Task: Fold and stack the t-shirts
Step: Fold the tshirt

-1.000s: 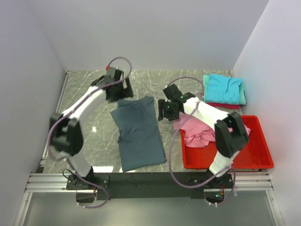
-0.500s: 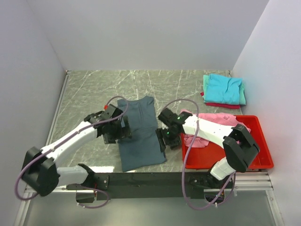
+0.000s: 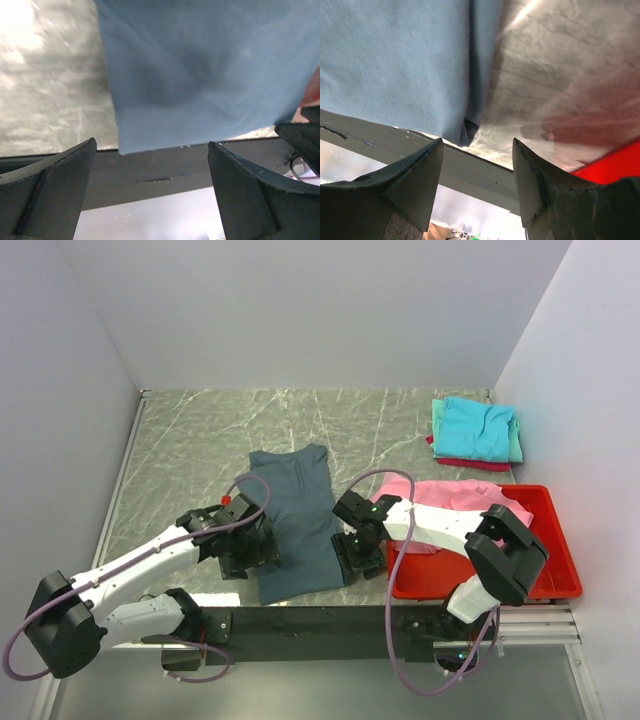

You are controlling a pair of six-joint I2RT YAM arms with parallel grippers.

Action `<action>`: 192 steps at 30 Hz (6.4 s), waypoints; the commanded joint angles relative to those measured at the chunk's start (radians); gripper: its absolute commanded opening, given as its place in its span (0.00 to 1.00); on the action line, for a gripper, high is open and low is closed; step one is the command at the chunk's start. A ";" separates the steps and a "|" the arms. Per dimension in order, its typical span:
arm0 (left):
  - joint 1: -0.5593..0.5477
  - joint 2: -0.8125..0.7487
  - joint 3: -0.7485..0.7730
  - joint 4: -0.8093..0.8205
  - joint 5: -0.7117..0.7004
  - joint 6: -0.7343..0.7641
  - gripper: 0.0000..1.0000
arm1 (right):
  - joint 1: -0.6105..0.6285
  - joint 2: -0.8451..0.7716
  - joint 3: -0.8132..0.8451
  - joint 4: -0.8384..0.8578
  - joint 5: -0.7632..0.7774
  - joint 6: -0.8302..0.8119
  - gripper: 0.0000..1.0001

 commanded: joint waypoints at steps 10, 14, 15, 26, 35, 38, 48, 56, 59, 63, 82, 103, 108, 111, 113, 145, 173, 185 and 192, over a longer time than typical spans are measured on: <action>-0.098 -0.025 -0.005 -0.005 -0.037 -0.119 0.98 | 0.022 0.071 0.023 0.078 -0.015 -0.008 0.56; -0.139 -0.012 -0.019 0.004 -0.034 -0.115 0.92 | 0.029 0.125 0.023 0.081 -0.036 -0.025 0.39; -0.150 -0.008 -0.019 0.000 -0.040 -0.119 0.92 | 0.029 0.131 0.025 0.073 -0.039 -0.030 0.32; -0.291 0.042 -0.027 -0.069 -0.077 -0.191 0.85 | 0.029 0.163 0.063 0.018 -0.051 -0.037 0.00; -0.378 0.093 -0.088 -0.001 -0.100 -0.279 0.74 | 0.029 0.157 0.063 0.012 -0.044 -0.033 0.00; -0.377 0.133 -0.074 0.027 -0.135 -0.273 0.73 | 0.029 0.154 0.063 0.012 -0.041 -0.030 0.00; -0.378 0.223 -0.105 0.095 -0.125 -0.240 0.63 | 0.027 0.154 0.061 0.011 -0.034 -0.030 0.00; -0.378 0.199 -0.130 0.115 -0.123 -0.245 0.43 | 0.025 0.162 0.080 -0.003 -0.028 -0.036 0.00; -0.378 0.222 -0.133 0.148 -0.122 -0.219 0.41 | 0.024 0.165 0.084 -0.006 -0.030 -0.037 0.00; -0.377 0.266 -0.125 0.213 -0.133 -0.161 0.40 | 0.024 0.162 0.084 -0.006 -0.028 -0.036 0.00; -0.372 0.038 -0.189 0.250 -0.189 -0.184 0.40 | 0.025 0.182 0.104 -0.020 -0.036 -0.050 0.00; -0.371 0.035 -0.147 0.033 -0.122 -0.188 0.01 | 0.021 0.130 0.155 -0.095 -0.025 -0.042 0.00; -0.375 -0.030 -0.136 -0.003 -0.064 -0.199 0.00 | 0.022 0.090 0.186 -0.166 -0.033 -0.046 0.00; -0.384 -0.062 -0.119 -0.020 -0.028 -0.227 0.01 | 0.022 0.050 0.184 -0.215 -0.034 -0.051 0.00; -0.391 -0.083 -0.096 -0.037 -0.005 -0.239 0.00 | 0.021 0.018 0.184 -0.258 -0.042 -0.056 0.00; 0.011 -0.030 0.236 -0.139 0.010 -0.113 0.00 | -0.172 0.120 0.735 -0.439 0.047 -0.128 0.00; 0.399 0.320 0.352 0.165 0.073 0.203 0.00 | -0.243 0.546 1.166 -0.321 0.111 -0.203 0.00; 0.452 0.479 0.424 0.214 0.065 0.295 0.00 | -0.254 0.640 1.204 -0.266 0.096 -0.200 0.00; 0.464 0.580 0.475 0.271 0.076 0.341 0.00 | -0.266 0.668 1.229 -0.247 0.116 -0.183 0.00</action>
